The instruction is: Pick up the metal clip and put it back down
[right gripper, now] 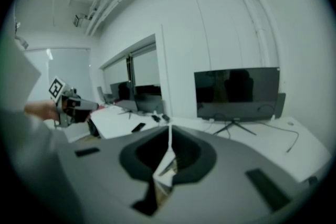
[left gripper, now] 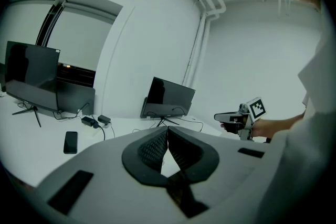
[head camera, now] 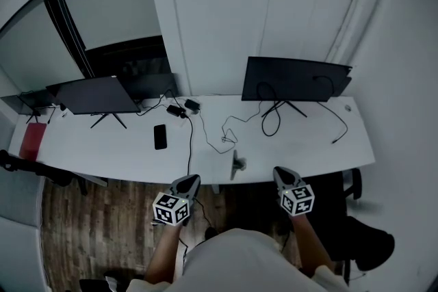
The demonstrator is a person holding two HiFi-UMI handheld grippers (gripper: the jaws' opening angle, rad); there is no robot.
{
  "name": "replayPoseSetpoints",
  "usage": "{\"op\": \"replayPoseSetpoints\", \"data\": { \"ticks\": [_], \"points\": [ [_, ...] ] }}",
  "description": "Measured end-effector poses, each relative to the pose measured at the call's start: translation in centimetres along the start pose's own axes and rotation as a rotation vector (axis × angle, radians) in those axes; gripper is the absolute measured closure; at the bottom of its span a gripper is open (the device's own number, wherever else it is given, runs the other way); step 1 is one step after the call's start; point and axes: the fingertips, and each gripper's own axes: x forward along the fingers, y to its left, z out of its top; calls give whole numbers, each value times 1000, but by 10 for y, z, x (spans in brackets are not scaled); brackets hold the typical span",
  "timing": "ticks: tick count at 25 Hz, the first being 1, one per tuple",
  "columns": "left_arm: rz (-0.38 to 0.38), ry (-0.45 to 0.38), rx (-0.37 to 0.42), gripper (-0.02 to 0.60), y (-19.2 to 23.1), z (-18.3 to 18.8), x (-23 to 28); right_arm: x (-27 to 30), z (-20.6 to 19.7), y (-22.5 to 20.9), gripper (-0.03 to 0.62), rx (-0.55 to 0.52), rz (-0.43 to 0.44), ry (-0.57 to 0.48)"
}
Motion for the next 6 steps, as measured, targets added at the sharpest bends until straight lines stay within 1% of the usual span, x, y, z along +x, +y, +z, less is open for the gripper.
{"op": "replayPoseSetpoints", "data": {
  "ticks": [6],
  "points": [
    [-3,-7,-2,549,6,4,1,6,4,5,556,1,3,-6]
  ]
}}
